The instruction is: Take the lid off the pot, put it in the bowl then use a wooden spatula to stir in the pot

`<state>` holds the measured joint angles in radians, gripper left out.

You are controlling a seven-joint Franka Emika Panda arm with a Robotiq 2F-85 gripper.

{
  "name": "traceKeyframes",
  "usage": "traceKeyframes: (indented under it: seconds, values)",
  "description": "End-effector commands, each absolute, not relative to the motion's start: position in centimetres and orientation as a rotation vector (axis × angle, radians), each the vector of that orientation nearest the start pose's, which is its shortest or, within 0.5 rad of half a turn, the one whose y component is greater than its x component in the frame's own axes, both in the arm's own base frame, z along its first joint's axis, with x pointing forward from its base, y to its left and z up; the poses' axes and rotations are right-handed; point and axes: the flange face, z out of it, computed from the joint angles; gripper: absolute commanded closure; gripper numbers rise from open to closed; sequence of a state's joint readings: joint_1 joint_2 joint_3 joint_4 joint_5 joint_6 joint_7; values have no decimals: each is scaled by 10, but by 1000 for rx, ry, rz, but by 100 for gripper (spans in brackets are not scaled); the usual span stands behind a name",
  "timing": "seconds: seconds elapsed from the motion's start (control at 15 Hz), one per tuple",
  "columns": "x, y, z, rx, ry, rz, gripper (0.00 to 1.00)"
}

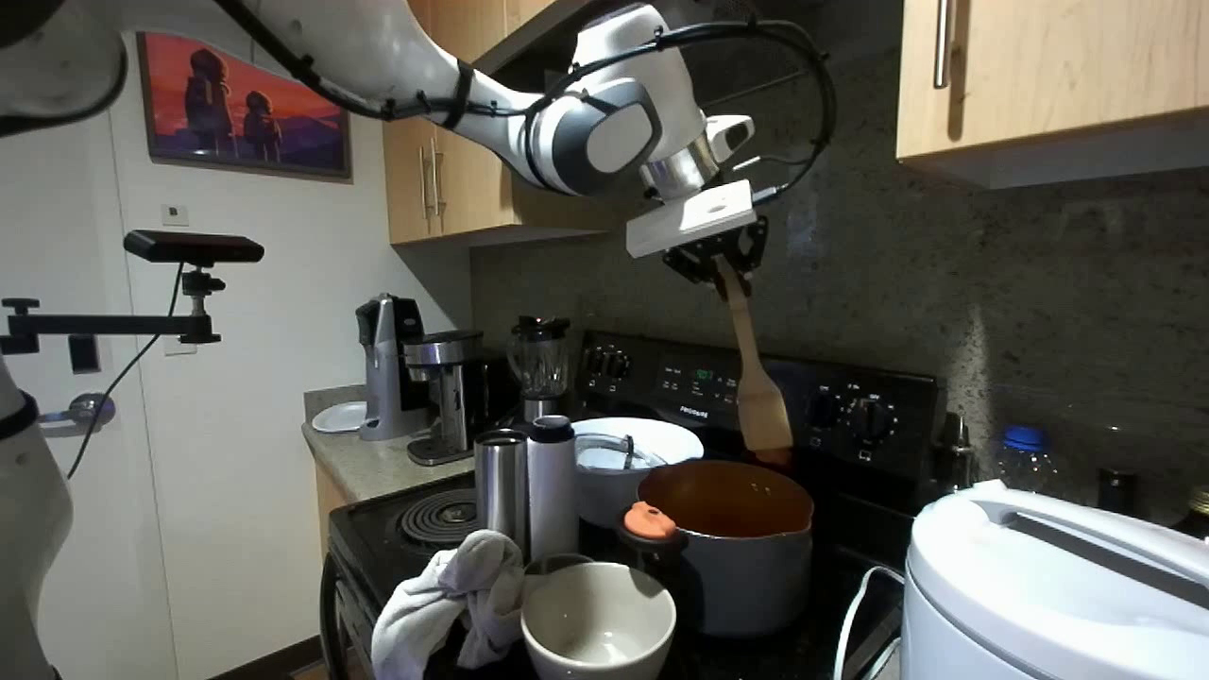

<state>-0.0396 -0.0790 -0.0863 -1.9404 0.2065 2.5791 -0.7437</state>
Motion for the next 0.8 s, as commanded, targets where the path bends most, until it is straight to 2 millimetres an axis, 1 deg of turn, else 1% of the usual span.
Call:
traceKeyframes:
  seconds: [0.0,0.13,0.27,0.33,0.47,0.6,0.73]
  values:
    - [577,-95,562,-3139,-622,-931,92]
    - [572,-90,542,-3142,-618,-766,92]
    - [572,-77,533,-3133,-629,-668,92]
    - [576,-66,527,-3133,-641,-632,92]
    - [579,-49,502,-3143,-614,-602,92]
    - [579,-29,464,-3155,-575,-560,92]
    - [579,-15,434,-3168,-531,-486,92]
